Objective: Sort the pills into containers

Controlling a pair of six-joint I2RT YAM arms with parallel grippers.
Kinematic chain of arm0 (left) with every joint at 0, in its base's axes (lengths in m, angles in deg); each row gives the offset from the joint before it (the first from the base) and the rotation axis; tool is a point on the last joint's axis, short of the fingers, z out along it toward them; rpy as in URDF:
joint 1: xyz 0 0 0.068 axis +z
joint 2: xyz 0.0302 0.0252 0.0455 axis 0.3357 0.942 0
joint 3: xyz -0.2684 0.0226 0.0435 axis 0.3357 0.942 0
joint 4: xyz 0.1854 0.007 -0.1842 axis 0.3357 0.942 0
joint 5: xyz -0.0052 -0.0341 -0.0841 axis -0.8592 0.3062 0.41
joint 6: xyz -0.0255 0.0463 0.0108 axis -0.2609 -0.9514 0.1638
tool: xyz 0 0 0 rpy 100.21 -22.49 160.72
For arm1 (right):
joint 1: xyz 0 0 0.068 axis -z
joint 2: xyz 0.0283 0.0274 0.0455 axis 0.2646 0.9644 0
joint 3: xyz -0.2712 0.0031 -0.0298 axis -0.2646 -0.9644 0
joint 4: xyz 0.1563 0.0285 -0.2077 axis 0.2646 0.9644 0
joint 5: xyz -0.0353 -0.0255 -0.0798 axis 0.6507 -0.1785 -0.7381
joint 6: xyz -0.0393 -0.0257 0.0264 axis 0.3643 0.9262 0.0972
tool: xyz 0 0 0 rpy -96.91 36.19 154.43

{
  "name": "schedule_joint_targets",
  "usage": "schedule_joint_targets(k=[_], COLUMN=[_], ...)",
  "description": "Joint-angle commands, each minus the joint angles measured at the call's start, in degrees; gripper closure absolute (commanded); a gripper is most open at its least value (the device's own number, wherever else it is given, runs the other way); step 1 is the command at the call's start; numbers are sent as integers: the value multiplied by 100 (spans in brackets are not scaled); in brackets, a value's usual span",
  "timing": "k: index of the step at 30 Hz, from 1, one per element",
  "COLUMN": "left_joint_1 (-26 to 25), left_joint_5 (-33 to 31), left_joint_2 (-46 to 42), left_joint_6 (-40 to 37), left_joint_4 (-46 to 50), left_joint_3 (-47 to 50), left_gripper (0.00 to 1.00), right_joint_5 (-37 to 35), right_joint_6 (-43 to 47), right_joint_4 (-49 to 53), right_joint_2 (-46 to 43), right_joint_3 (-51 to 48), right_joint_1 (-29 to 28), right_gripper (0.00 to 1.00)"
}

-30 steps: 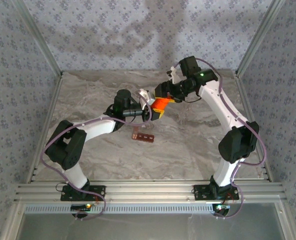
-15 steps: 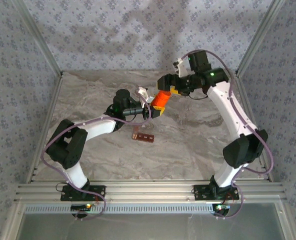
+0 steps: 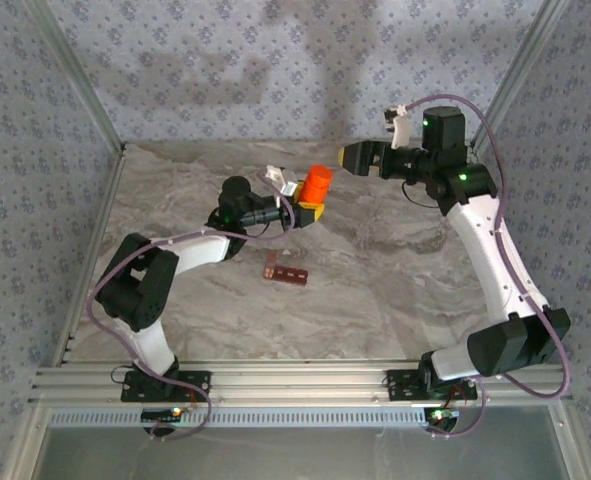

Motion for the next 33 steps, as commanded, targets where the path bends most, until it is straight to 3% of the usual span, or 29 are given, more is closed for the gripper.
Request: schedule_joint_targets(k=[1,22,29,33], left_joint_1=[56,59,67,71], left_joint_5=[458,839,888,880], left_joint_2=[83,53,-19,-52], left_joint_6=[530,747,712,686], left_joint_4=[-635,-677,-590,-571], left_joint_3=[-253,-240,-213,-173], left_gripper=[100,100,100,100], right_joint_5=[392,333,338,349], right_joint_6=[365,728,751,747], right_joint_4=[-535,-144,-114,-101], right_joint_2=[-18,831,951,974], right_joint_3=[-59,286,306,306], right_joint_1=[-16,-635,-736,-775], right_gripper=[11,14,23,38])
